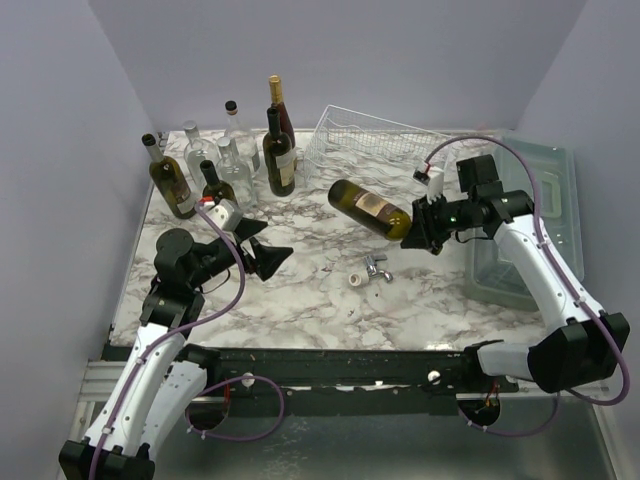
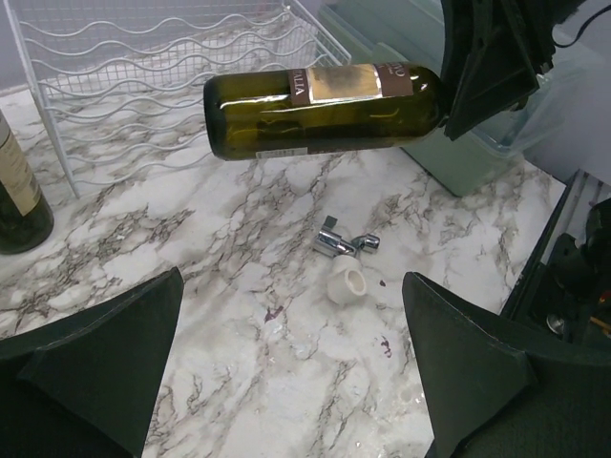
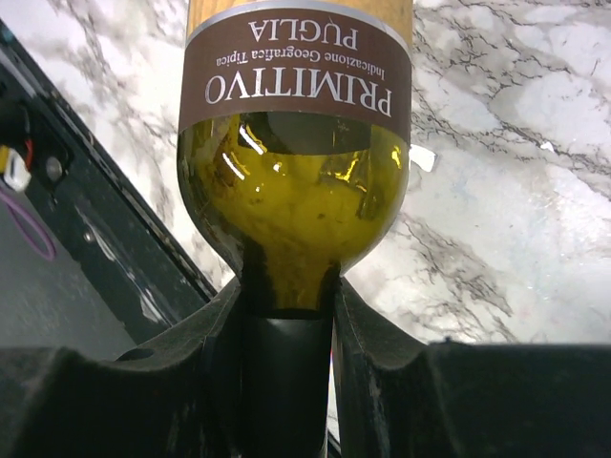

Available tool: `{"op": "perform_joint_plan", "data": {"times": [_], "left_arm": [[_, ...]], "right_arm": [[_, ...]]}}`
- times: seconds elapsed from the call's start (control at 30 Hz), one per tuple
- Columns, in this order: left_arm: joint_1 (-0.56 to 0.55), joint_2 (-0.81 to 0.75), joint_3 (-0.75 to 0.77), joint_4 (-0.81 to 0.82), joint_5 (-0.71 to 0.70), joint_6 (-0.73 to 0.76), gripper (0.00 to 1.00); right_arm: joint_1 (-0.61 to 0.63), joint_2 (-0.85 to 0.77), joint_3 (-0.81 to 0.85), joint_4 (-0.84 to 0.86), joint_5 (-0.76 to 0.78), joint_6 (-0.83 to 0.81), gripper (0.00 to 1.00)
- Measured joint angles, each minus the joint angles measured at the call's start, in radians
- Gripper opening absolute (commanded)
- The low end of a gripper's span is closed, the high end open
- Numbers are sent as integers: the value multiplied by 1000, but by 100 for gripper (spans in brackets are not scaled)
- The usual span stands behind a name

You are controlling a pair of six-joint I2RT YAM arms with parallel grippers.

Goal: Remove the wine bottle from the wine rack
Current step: Pick up the wine bottle from the wine rack.

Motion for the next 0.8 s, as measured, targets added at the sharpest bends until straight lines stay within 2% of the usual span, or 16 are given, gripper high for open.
{"op": "perform_joint_plan", "data": {"times": [0.2, 0.5, 0.8], "left_arm": [[-3, -8, -9, 24, 42, 0, 99], [-6, -10, -11, 37, 56, 0, 99], [-6, -10, -13, 47, 80, -4, 99]], "right_arm": [[10, 74, 144, -177, -2, -204, 0], [29, 101, 341, -407, 13, -554, 0], [53, 117, 398, -540, 123, -792, 0]]}}
